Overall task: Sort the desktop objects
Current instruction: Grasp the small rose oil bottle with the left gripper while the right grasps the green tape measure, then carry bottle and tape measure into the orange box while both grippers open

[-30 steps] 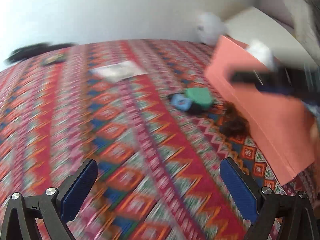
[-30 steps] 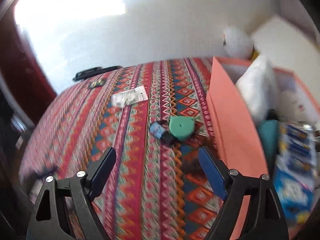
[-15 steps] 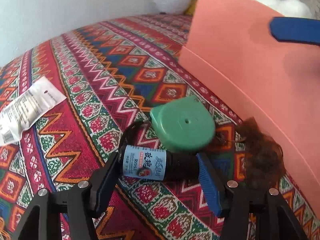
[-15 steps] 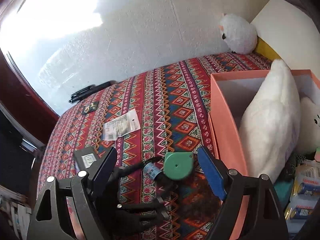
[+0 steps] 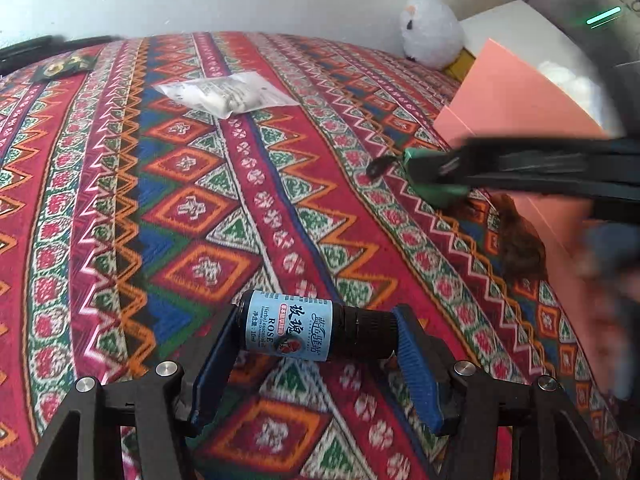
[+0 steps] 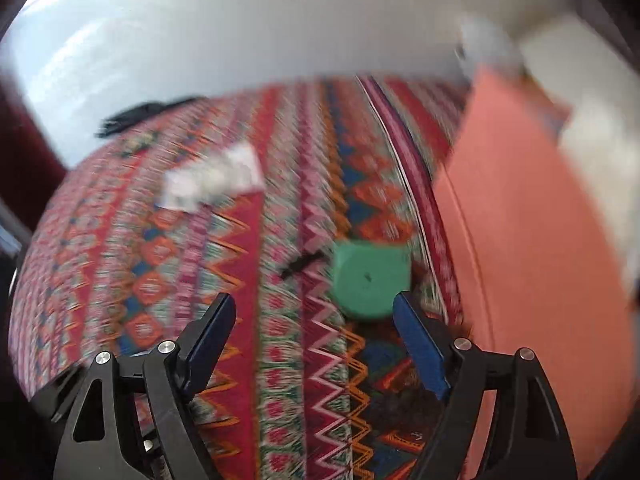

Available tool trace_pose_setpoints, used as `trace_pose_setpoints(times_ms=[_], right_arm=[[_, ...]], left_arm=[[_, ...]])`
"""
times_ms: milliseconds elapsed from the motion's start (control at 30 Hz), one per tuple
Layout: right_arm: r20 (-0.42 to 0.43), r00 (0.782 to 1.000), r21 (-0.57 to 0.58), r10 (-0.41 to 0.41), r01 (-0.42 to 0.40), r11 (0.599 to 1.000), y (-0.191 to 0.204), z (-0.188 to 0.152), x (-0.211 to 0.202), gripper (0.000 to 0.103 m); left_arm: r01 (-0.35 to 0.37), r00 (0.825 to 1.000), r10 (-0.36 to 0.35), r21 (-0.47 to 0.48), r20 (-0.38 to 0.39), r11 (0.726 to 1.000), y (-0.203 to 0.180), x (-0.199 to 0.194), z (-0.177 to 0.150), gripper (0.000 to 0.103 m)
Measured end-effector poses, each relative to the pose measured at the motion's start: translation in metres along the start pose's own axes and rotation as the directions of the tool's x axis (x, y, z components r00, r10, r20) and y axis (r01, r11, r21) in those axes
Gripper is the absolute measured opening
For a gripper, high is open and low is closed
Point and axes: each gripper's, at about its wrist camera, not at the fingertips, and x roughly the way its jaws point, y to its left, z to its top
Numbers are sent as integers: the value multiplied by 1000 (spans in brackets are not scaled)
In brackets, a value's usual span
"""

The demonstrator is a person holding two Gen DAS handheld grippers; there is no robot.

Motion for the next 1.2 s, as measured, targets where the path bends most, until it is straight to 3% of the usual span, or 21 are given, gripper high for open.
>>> trace_pose_setpoints(times_ms=[67,100,133,167,267,400,600,900,1067,1200], right_arm=[[-36,996,60,-81,83,995,-15,4,30,81],[-28,994,56,-102,103,993,-16,7,39,86],[13,993,30,-115,115,993,-11,11,43,83],[28,995,12,-100,100,995,-9,14,45,65],[11,1000,-6,-16,16,1000,-4,11,33,60],[23,995,-56,93,-92,994,5,-24,-10,60],[30,976,-52,218,-216,975,-3,-107,-88,60],[36,957,-69,289,-286,956,-12,-215,-181,60],[66,951,-67,304,-299,952,-20,-250,-224,60],[117,951,-49,285,-281,958,-42,-263,-258,60]], left_arm=[[1,1000,-1,-27,5,1000,5,-7,-7,64],[2,1000,-2,-40,8,999,7,-10,-10,64],[3,1000,-2,-53,11,999,9,-13,-14,64],[4,1000,-3,-66,14,998,12,-17,-17,64],[5,1000,-3,-103,22,995,18,-27,-26,64],[-10,1000,13,-121,28,993,12,-51,-39,64],[-26,999,30,-84,41,996,-24,-118,-86,64],[17,997,-15,-21,78,1000,-78,-185,-115,64],[41,994,-42,14,98,999,-108,-220,-129,64],[91,988,-98,67,116,994,-141,-231,-119,64]])
